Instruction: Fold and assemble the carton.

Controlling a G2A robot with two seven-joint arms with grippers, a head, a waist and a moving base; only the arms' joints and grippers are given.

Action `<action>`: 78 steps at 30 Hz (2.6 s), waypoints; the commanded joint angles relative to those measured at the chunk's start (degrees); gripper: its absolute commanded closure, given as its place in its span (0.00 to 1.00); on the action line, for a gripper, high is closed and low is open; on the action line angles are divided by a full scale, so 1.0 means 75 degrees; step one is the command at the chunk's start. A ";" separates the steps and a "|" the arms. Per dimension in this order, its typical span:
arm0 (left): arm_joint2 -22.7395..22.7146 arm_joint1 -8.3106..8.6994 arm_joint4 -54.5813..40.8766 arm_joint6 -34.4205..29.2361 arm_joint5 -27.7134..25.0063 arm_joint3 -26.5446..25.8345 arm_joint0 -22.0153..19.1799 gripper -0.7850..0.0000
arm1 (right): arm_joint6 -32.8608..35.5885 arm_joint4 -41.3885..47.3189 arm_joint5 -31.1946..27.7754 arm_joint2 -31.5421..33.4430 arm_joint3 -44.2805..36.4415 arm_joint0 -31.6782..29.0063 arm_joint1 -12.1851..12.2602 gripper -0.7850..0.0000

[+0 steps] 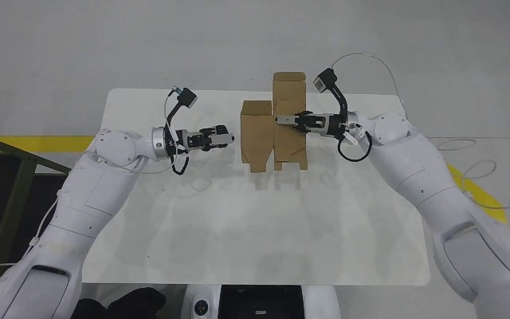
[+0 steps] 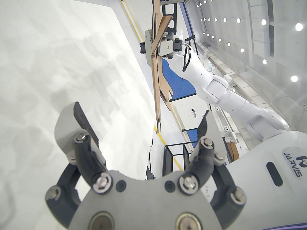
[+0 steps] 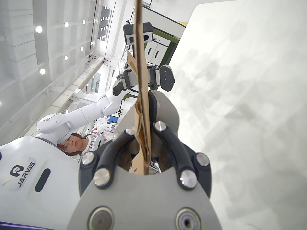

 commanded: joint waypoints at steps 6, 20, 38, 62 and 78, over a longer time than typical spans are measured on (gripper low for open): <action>0.0000 0.0000 0.0000 0.0000 0.0000 0.0000 0.0000 0.00 | -0.0060 0.0003 0.0027 0.0010 -0.0012 -0.0025 0.0000 1.00; 0.0070 -0.0104 -0.0050 0.0539 0.0478 -0.0606 0.0314 0.00 | -0.1179 -0.0619 0.1072 0.0685 -0.0960 -0.0623 0.0114 1.00; 0.0277 -0.0356 -0.0961 0.0474 0.1017 -0.0483 0.0411 1.00 | -0.1833 -0.1233 0.1681 0.1219 -0.1492 -0.1092 0.0017 1.00; -0.0122 -0.0426 -0.1193 -0.0274 0.1556 -0.0051 0.0318 1.00 | -0.1148 -0.1508 0.1742 0.2146 -0.1268 -0.1284 0.0009 0.00; -0.0262 -0.0331 -0.1123 -0.2774 0.2052 0.0333 -0.0123 1.00 | 0.1628 -0.0807 0.1142 0.2620 -0.0186 -0.1071 0.0046 0.00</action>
